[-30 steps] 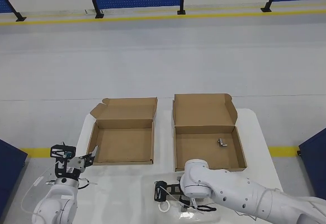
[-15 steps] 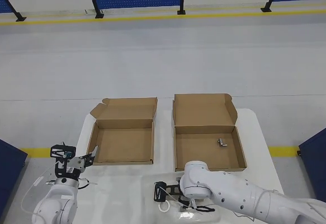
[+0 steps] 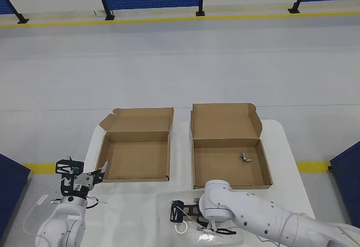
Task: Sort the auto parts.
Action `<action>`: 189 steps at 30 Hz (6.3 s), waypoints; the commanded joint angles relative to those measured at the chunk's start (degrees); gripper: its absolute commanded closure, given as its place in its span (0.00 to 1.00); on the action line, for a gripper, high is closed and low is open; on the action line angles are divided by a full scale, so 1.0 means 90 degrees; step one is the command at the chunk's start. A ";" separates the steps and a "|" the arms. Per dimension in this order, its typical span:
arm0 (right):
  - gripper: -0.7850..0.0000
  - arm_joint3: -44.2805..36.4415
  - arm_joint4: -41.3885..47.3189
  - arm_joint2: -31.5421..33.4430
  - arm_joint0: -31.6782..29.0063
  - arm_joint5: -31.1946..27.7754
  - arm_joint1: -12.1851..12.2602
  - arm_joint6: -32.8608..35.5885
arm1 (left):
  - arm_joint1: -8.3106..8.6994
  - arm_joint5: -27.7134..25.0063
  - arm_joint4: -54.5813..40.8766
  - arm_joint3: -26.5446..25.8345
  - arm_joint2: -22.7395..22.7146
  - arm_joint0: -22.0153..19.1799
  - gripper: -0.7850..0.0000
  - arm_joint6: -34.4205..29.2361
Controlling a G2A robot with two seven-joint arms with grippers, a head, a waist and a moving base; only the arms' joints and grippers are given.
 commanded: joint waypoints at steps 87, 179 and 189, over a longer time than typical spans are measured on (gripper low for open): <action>1.00 -0.0829 0.4792 0.4236 -0.2049 -0.2319 0.1533 -0.1082 | 0.0000 0.0000 0.0000 0.0000 0.0000 0.0000 0.00 0.0000; 1.00 -0.3096 1.4476 0.3175 -0.0765 -0.3328 0.2548 -0.2434 | 0.0000 0.0000 0.0000 0.0000 0.0000 0.0000 0.00 0.0000; 1.00 -0.3040 1.6154 0.3333 -0.1185 -0.3084 0.2185 -0.1848 | 0.0000 0.0000 0.0000 0.0000 0.0000 0.0000 0.00 0.0000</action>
